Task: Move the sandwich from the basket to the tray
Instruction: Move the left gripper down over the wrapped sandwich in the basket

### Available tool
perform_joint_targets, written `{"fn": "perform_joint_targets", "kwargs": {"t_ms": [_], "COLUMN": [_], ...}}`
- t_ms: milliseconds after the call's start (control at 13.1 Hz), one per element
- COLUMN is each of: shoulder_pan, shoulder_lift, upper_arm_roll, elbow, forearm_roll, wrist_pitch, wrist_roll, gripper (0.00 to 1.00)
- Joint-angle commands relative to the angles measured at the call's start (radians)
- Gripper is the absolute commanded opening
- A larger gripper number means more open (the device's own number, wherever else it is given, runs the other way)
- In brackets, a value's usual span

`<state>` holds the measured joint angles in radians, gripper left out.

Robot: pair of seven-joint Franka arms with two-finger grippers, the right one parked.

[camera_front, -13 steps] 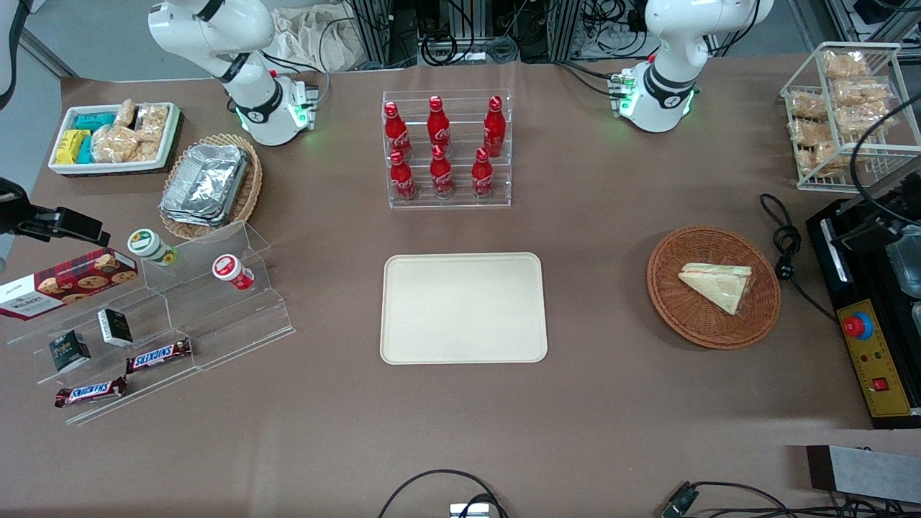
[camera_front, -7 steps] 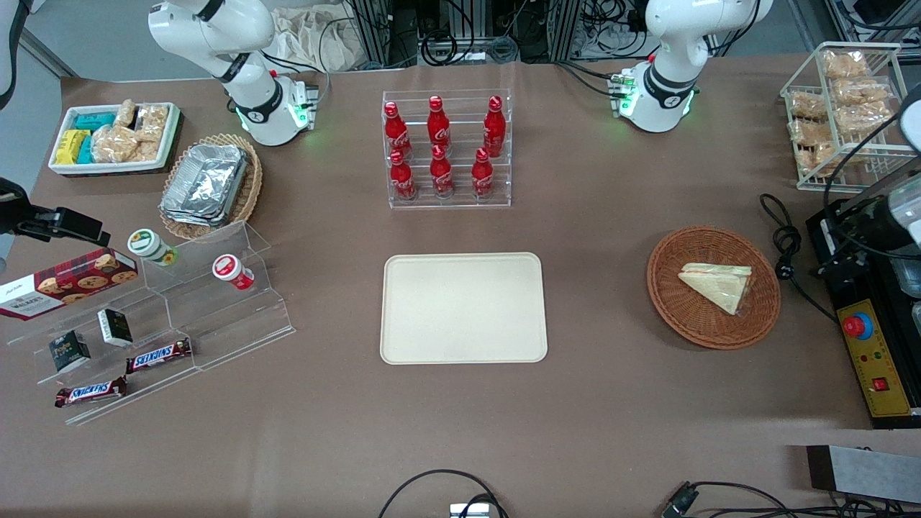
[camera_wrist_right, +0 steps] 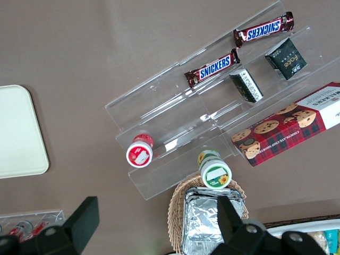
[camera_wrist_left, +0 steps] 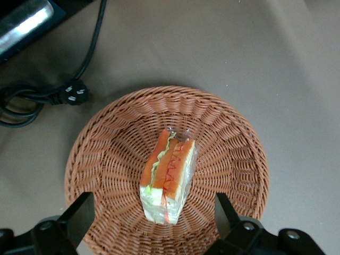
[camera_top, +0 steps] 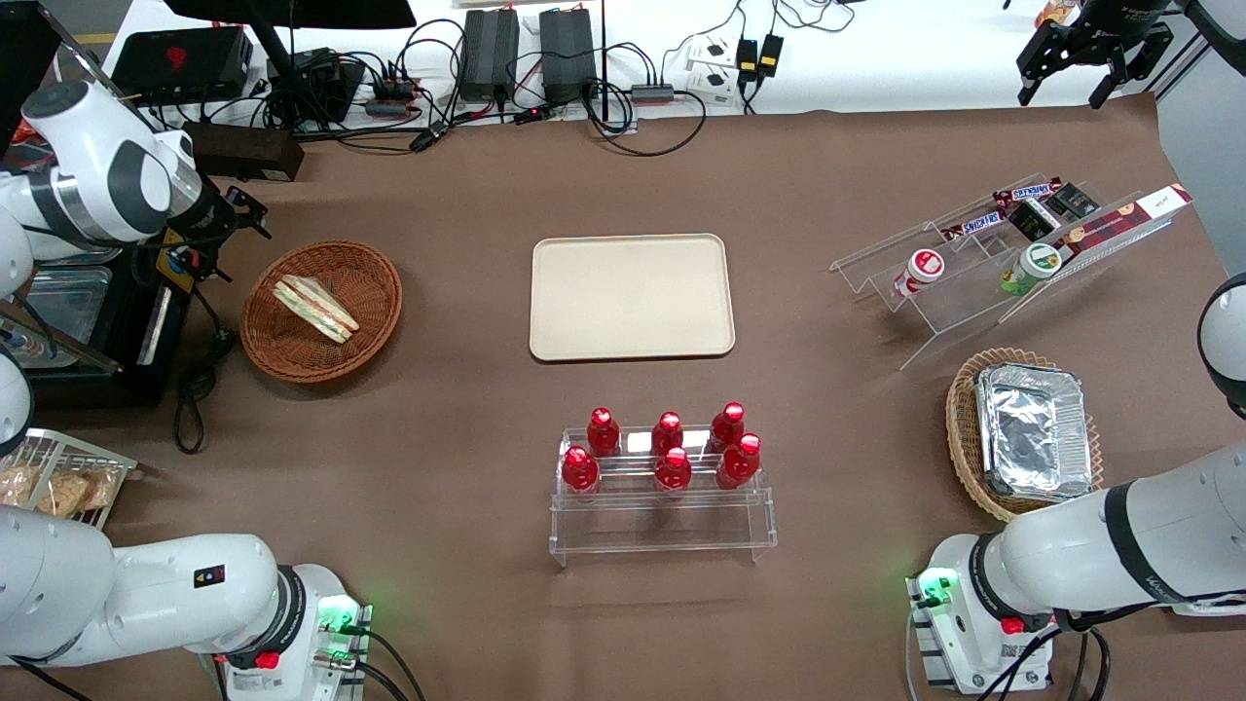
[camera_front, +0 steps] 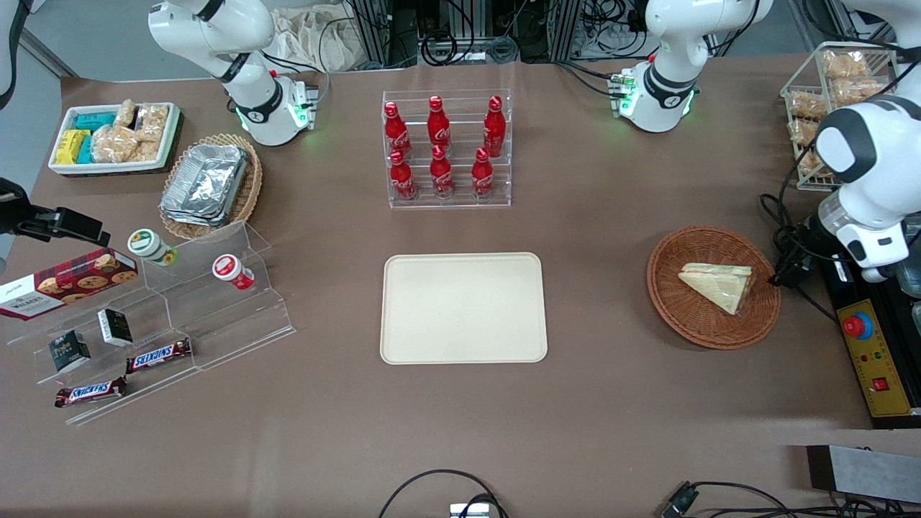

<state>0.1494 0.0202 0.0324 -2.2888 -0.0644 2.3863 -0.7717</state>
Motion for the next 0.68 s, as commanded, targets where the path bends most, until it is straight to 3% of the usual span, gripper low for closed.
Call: {"fn": "perform_joint_targets", "kwargs": {"t_ms": [0,609], "shoulder_pan": [-0.011,-0.031], "shoulder_lift": [0.009,0.124], "upper_arm_roll": [-0.003,-0.017], "elbow": [-0.040,-0.037], "forearm_roll": [-0.021,-0.044], "wrist_pitch": [0.077,0.188], "wrist_roll": [-0.018,-0.018], "gripper": [1.00,1.00]}}
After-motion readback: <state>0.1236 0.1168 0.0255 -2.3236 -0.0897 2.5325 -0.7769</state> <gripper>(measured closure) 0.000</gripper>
